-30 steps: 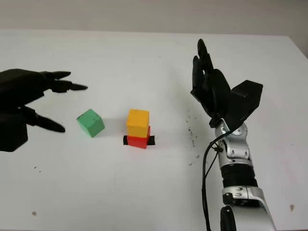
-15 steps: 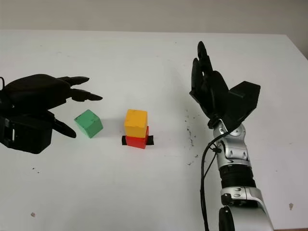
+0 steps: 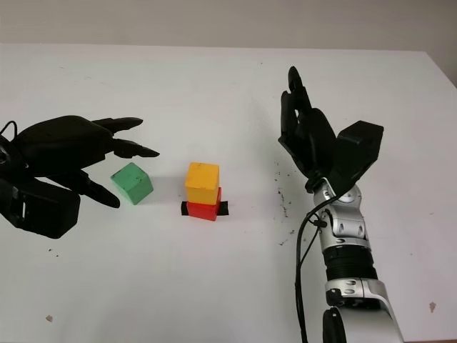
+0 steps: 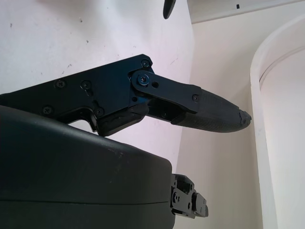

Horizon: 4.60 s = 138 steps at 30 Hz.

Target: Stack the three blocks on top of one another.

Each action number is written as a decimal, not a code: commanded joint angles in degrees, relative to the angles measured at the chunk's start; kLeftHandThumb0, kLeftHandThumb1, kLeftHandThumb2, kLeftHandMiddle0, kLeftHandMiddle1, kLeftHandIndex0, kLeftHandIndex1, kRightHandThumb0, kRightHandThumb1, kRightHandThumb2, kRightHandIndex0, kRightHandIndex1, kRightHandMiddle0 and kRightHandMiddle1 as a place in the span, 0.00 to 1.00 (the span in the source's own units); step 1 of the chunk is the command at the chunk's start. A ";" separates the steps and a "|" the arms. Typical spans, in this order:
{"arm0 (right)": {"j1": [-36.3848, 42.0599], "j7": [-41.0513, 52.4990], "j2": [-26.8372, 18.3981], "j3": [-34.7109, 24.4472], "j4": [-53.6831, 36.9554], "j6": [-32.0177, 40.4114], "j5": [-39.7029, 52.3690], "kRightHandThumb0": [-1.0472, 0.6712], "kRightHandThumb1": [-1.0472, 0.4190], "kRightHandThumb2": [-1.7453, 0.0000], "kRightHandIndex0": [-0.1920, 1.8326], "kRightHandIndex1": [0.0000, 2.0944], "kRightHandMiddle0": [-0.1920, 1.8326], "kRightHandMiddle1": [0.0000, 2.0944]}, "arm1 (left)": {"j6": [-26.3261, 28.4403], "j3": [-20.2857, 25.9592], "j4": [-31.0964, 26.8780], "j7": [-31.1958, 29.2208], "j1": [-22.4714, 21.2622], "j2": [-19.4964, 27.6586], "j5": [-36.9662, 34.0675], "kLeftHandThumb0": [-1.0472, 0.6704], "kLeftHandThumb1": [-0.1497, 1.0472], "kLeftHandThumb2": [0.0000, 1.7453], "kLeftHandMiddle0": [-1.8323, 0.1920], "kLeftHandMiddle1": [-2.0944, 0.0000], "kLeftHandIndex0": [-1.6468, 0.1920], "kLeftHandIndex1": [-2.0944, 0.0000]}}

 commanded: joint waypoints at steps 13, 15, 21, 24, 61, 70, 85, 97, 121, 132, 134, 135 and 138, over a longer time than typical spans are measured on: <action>1.06 0.38 0.23 -1.09 -1.85 0.28 1.17 0.17 0.00 0.58 0.00 0.00 0.00 0.00 | -1.90 -1.55 0.81 4.97 -0.58 -0.45 6.60 0.25 0.85 0.03 0.82 0.97 0.69 0.62; 1.05 0.09 0.25 -1.20 -2.01 0.62 1.26 0.17 0.00 0.58 0.00 0.00 0.00 0.00 | -2.33 -1.27 1.44 5.84 -0.45 -0.89 5.81 0.26 0.86 0.03 0.81 0.97 0.67 0.58; 1.12 -0.12 0.12 -1.19 -2.57 0.69 1.38 0.18 0.00 0.58 0.00 0.00 0.00 0.00 | -4.72 -1.12 4.05 9.06 -0.55 -1.50 4.74 0.30 0.91 0.03 0.77 0.96 0.63 0.43; 1.19 -0.44 0.12 -1.05 -2.82 0.64 1.15 0.18 0.00 0.58 0.00 0.00 0.00 0.00 | -5.64 -1.35 5.19 10.50 -0.79 -1.08 5.82 0.32 0.92 0.03 0.78 0.97 0.63 0.39; 2.43 -1.14 2.18 1.10 -3.18 -1.78 -0.57 0.23 0.00 0.63 0.00 0.00 0.00 0.00 | 32.89 -4.21 -3.00 -24.36 -32.37 -5.82 -13.45 0.35 0.98 0.03 0.81 0.97 0.75 0.26; 2.76 -0.41 2.70 1.41 -2.87 -3.31 -0.73 0.24 0.00 0.63 0.00 0.00 0.00 0.00 | 44.08 -6.41 -9.16 -20.48 -32.10 -12.80 -9.83 0.37 0.99 0.03 0.82 0.97 0.77 0.17; 1.93 -2.42 4.10 2.15 -1.23 -3.36 -2.08 0.25 0.00 0.64 0.00 0.00 0.00 0.00 | 69.00 -11.18 -22.49 -15.20 -28.50 -19.84 -3.49 0.42 1.00 0.08 0.81 0.97 0.78 0.17; 1.29 -4.24 6.01 2.59 -0.45 -4.03 -3.00 0.22 0.00 0.67 0.00 0.00 0.00 0.00 | 77.18 -15.39 -23.43 -21.80 -31.76 -17.30 -5.24 0.44 1.00 0.06 0.80 0.81 0.74 0.08; 2.24 -4.31 5.85 2.98 -0.62 -3.65 -3.63 0.23 0.00 0.68 0.00 0.00 0.00 0.00 | 85.30 -21.06 -21.07 -22.06 -38.70 -14.03 -12.14 0.45 1.00 0.04 0.74 0.00 0.77 0.11; 2.28 -4.76 6.16 2.96 -0.87 -3.03 -3.18 0.23 0.00 0.69 0.00 0.00 0.00 0.00 | 86.99 -27.57 -23.36 -21.35 -38.99 -11.30 -11.10 0.44 1.00 0.07 0.83 0.01 0.72 0.01; 2.23 -4.85 6.12 3.02 -0.61 -3.39 -3.34 0.24 0.00 0.68 0.00 0.00 0.00 0.00 | 88.48 -27.45 -24.12 -21.32 -38.67 -11.44 -11.77 0.45 1.00 0.07 0.84 0.01 0.74 0.02; 2.22 -4.80 6.11 3.03 -0.54 -3.48 -3.32 0.24 0.00 0.68 0.00 0.00 0.00 0.00 | 88.74 -27.79 -24.55 -21.40 -38.63 -11.27 -11.86 0.44 1.00 0.06 0.90 0.08 0.77 0.05; 2.24 -4.88 6.10 3.10 -0.63 -3.56 -3.43 0.24 0.00 0.68 0.00 0.00 0.00 0.00 | 89.47 -29.00 -25.18 -21.55 -38.98 -10.78 -11.94 0.43 1.00 0.06 0.95 0.14 0.81 0.06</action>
